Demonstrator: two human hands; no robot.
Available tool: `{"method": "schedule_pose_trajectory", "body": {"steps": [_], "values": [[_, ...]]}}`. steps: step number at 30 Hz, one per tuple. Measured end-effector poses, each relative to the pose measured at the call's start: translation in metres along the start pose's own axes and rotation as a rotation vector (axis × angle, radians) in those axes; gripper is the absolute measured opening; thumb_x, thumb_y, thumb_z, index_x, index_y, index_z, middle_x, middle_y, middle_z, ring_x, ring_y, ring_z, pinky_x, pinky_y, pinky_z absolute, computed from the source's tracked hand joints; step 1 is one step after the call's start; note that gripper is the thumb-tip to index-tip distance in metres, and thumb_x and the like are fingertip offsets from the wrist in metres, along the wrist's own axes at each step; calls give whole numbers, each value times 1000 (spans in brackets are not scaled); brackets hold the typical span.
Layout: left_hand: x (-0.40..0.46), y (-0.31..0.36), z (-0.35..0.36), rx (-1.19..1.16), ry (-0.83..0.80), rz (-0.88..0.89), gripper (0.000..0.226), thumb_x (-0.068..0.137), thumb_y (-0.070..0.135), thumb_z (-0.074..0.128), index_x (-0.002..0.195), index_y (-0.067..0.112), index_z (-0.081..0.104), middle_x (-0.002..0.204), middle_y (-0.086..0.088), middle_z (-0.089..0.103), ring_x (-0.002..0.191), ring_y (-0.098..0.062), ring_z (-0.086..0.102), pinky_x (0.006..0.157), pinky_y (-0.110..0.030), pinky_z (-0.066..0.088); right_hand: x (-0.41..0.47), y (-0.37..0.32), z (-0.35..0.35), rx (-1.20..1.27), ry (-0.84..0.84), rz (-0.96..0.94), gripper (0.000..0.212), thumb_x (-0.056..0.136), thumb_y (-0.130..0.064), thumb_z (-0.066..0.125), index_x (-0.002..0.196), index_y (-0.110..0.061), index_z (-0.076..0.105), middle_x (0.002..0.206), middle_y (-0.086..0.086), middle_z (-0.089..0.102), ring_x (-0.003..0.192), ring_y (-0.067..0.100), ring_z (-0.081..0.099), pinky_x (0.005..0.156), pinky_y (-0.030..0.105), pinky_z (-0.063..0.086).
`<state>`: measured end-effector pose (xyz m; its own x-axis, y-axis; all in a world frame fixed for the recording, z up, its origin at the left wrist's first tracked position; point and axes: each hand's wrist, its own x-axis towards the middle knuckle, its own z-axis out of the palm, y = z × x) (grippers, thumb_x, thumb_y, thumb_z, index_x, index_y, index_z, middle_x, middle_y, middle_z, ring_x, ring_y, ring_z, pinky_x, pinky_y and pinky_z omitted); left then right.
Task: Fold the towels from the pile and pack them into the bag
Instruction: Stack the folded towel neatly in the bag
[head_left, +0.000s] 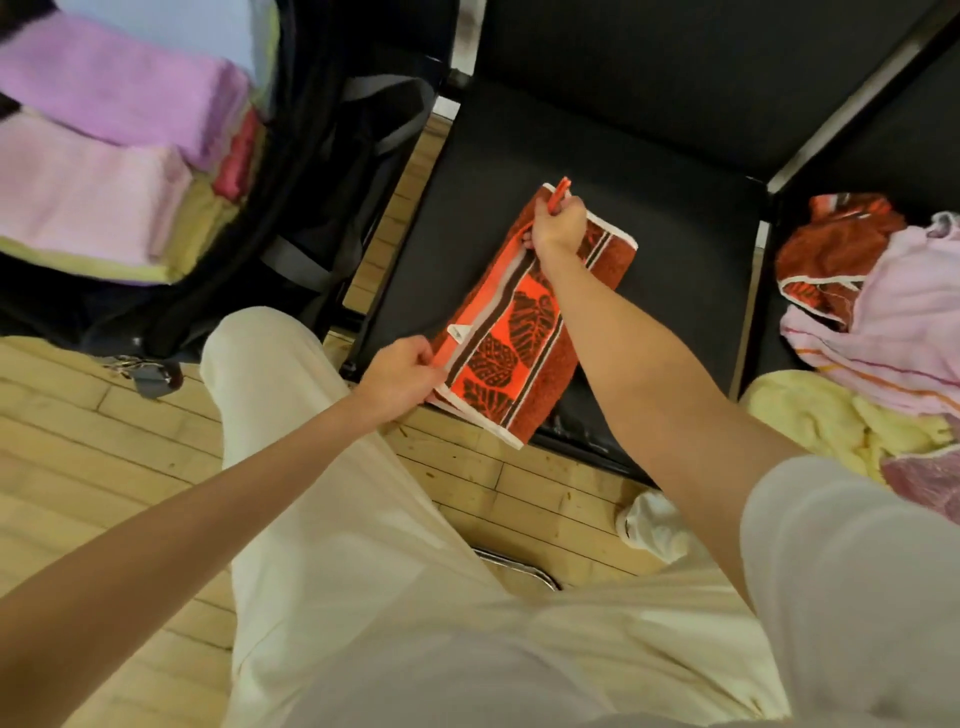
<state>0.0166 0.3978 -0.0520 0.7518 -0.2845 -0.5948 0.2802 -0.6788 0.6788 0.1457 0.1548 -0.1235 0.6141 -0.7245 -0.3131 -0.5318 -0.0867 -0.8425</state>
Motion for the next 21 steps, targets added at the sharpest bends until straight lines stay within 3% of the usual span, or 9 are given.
{"method": "schedule_pose_trajectory", "body": {"steps": [2, 4, 7, 9, 11, 15, 19, 21], "values": [[3, -7, -1, 237, 86, 66, 14, 91, 18, 56, 79, 12, 52, 77, -5, 61, 69, -18, 59, 62, -31, 48, -2, 3, 6, -11, -44, 27, 32, 94, -20, 56, 72, -22, 32, 60, 6, 59, 40, 11, 60, 47, 26, 52], [7, -12, -3, 412, 133, 110, 16, 93, 23, 54, 86, 9, 54, 82, -7, 63, 76, -23, 62, 66, -36, 52, -1, 8, 9, -28, -62, 32, 29, 95, -19, 55, 74, -18, 36, 56, 5, 57, 32, 7, 54, 42, 23, 49], [8, -13, -3, 693, 153, 130, 29, 90, 27, 59, 107, 5, 51, 105, -12, 60, 97, -28, 60, 79, -40, 54, -10, 10, 3, -71, -76, -1, 27, 94, -20, 55, 70, -16, 44, 61, 9, 62, 43, 12, 58, 57, 31, 51], [9, -12, -1, 796, 211, 179, 42, 88, 26, 63, 120, 5, 45, 118, -14, 51, 110, -28, 52, 87, -38, 51, -27, 10, -8, -95, -98, -27, 24, 93, -17, 55, 72, -20, 43, 66, 8, 62, 49, 13, 57, 54, 29, 49], [12, -13, -1, 806, 251, 343, 43, 88, 22, 62, 125, 7, 45, 122, -12, 48, 113, -27, 49, 89, -37, 50, -56, 15, -25, -109, -127, -124, 22, 91, -13, 56, 75, -22, 44, 67, 1, 57, 55, 11, 56, 56, 25, 47], [12, -15, 0, 807, 44, 646, 36, 89, 14, 56, 124, 6, 56, 129, -9, 53, 119, -24, 51, 95, -38, 48, -128, 48, -70, -296, -278, -455, 9, 86, -4, 57, 88, -12, 54, 80, -4, 56, 70, 9, 54, 67, 19, 43], [4, -18, 3, 859, -125, 594, 39, 93, 15, 51, 131, 9, 55, 140, -6, 48, 124, -22, 49, 104, -35, 41, -190, 86, -108, -364, -385, -712, 23, 73, 4, 58, 91, -8, 64, 94, -2, 60, 83, 14, 60, 75, 27, 48], [2, -20, 2, 874, -157, 564, 45, 91, 13, 52, 136, 10, 50, 144, -5, 44, 128, -22, 46, 106, -35, 39, -202, 105, -119, -467, -473, -780, 41, 69, 0, 59, 108, -11, 67, 113, 2, 65, 105, 18, 62, 92, 29, 47]]}}
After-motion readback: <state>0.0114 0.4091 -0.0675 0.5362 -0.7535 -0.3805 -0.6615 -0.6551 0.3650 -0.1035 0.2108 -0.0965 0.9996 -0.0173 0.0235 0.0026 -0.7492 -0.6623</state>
